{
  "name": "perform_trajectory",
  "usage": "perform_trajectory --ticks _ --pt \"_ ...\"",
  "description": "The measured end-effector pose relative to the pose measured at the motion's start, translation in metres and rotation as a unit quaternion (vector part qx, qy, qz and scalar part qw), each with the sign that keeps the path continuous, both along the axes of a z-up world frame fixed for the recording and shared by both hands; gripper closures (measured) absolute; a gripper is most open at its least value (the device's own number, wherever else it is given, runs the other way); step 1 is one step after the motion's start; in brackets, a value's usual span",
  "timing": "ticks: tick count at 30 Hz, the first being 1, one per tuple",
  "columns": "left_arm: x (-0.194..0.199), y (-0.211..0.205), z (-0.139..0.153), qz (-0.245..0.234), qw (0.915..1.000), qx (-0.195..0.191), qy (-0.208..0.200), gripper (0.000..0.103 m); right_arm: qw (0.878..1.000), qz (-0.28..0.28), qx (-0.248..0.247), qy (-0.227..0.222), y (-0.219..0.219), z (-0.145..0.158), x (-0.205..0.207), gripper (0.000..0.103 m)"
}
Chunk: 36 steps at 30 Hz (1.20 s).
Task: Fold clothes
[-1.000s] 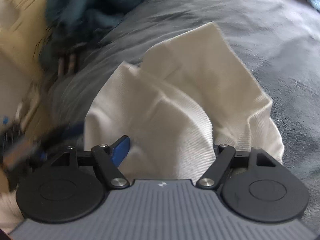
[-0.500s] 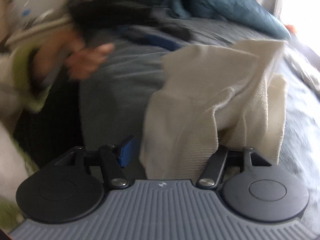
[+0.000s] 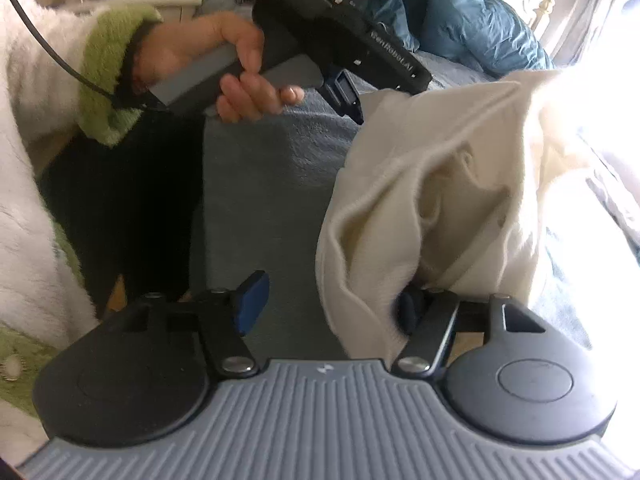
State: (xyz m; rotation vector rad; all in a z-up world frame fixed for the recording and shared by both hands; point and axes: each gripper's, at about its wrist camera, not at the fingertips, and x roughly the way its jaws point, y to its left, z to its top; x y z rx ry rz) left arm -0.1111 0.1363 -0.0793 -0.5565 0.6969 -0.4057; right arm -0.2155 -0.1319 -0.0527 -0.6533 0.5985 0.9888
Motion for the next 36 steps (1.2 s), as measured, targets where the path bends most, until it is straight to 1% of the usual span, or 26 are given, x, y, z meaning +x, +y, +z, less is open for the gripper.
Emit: perform_trajectory --ticks 2,4,6,8,10,12,13,15,16,18,20,21,23,24,25,26,27,28,29,30,31,33,36 --pt "0.005 -0.002 -0.001 0.001 1.0000 0.003 -0.003 0.039 1.000 -0.004 0.023 0.021 -0.011 0.009 0.000 0.038" --pt "0.011 -0.005 -0.003 -0.004 1.0000 0.003 -0.003 0.045 0.998 -0.013 0.054 0.039 -0.022 0.023 0.001 0.038" --pt "0.014 -0.008 -0.006 -0.008 1.0000 -0.002 0.000 0.045 0.994 -0.026 0.090 0.052 -0.036 0.040 0.001 0.038" --pt "0.016 -0.012 -0.008 -0.010 0.9999 -0.003 -0.003 0.045 0.988 -0.043 0.138 0.057 -0.050 0.063 0.004 0.037" --pt "0.013 -0.015 -0.009 -0.010 0.9998 0.005 -0.014 0.045 0.977 -0.059 0.196 0.061 -0.061 0.088 0.017 0.033" --pt "0.008 -0.018 -0.009 -0.011 0.9997 0.008 -0.023 0.046 0.960 -0.081 0.261 0.062 -0.063 0.108 0.034 0.023" --pt "0.006 -0.019 -0.009 -0.011 0.9995 0.009 -0.027 0.047 0.954 -0.093 0.279 0.064 -0.058 0.113 0.047 0.021" --pt "0.002 -0.024 -0.008 -0.016 0.9991 0.018 -0.035 0.047 0.941 -0.115 0.312 0.068 -0.047 0.125 0.070 0.020" --pt "0.000 -0.027 -0.007 -0.020 0.9987 0.023 -0.040 0.047 0.941 -0.123 0.309 0.061 -0.034 0.128 0.083 0.020" --pt "-0.004 -0.034 -0.005 -0.028 0.9977 0.037 -0.049 0.047 0.948 -0.146 0.279 0.036 -0.004 0.130 0.109 0.020" --pt "-0.007 -0.039 -0.004 -0.034 0.9966 0.048 -0.057 0.047 0.951 -0.176 0.253 0.038 0.029 0.121 0.143 0.020" --pt "-0.009 -0.042 -0.003 -0.035 0.9961 0.054 -0.060 0.047 0.950 -0.195 0.239 0.052 0.043 0.113 0.162 0.020" --pt "-0.010 -0.042 -0.003 -0.037 0.9958 0.056 -0.063 0.047 0.947 -0.235 0.201 0.090 0.061 0.093 0.187 0.020" --pt "-0.011 -0.040 -0.003 -0.038 0.9957 0.056 -0.063 0.047 0.944 -0.251 0.182 0.112 0.068 0.082 0.200 0.022" --pt "-0.011 -0.039 -0.004 -0.040 0.9957 0.055 -0.063 0.047 0.941 -0.260 0.171 0.135 0.065 0.072 0.205 0.026" --pt "-0.011 -0.038 -0.004 -0.042 0.9957 0.053 -0.063 0.047 0.937 -0.264 0.170 0.151 0.060 0.065 0.201 0.042" --pt "-0.009 -0.036 -0.004 -0.043 0.9961 0.047 -0.061 0.046 0.934 -0.266 0.170 0.166 0.055 0.059 0.195 0.054" --pt "-0.008 -0.033 -0.005 -0.043 0.9964 0.042 -0.059 0.042 0.931 -0.268 0.171 0.180 0.050 0.052 0.190 0.057" --pt "-0.006 -0.030 -0.005 -0.042 0.9971 0.032 -0.055 0.040 0.930 -0.268 0.174 0.184 0.050 0.047 0.184 0.068" --pt "-0.004 -0.027 -0.006 -0.038 0.9977 0.019 -0.053 0.039 0.931 -0.268 0.171 0.181 0.045 0.047 0.180 0.082" --pt "-0.002 -0.024 -0.006 -0.033 0.9981 0.011 -0.051 0.039 0.932 -0.271 0.168 0.174 0.042 0.045 0.176 0.086" --pt "0.002 -0.020 -0.006 -0.024 0.9986 -0.001 -0.047 0.039 0.933 -0.280 0.162 0.158 0.038 0.041 0.168 0.092" --pt "0.007 -0.019 -0.004 -0.013 0.9990 0.000 -0.042 0.040 0.931 -0.310 0.158 0.113 0.019 0.039 0.157 0.093"
